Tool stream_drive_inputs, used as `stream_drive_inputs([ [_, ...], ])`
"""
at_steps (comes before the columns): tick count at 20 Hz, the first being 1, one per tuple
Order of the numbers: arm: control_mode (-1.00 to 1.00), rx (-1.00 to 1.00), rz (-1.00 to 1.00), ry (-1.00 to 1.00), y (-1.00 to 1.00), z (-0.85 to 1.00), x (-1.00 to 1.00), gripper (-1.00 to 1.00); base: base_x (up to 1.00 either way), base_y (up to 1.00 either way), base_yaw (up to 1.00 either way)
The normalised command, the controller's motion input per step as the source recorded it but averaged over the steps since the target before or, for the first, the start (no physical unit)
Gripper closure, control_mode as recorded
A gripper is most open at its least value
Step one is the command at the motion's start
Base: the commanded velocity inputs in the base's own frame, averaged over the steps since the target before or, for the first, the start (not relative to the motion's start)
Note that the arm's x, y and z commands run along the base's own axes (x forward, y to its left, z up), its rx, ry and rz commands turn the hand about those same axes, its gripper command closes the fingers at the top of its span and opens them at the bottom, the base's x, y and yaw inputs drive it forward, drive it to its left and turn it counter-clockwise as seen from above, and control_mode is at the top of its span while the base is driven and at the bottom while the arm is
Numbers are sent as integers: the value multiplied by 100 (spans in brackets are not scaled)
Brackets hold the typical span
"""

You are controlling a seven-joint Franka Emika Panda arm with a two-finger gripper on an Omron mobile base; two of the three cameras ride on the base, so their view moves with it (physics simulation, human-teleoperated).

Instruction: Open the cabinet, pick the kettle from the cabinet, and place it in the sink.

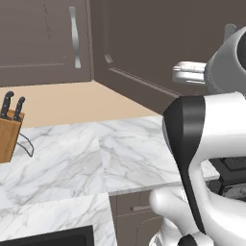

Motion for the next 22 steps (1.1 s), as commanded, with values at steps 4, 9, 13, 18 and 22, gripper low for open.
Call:
stream_drive_inputs([
  [4,-100,0,0,0,30,-3,-12,100,0,0,0],
  [9,-100,0,0,0,29,-6,-9,100,0,0,0],
  [13,-100,-1,0,0,26,-7,-8,-100,0,0,0],
  [18,-100,-1,-1,0,4,-5,-8,-100,0,0,0],
  [22,-100,0,-3,0,0,-8,-20,-100,0,0,0],
])
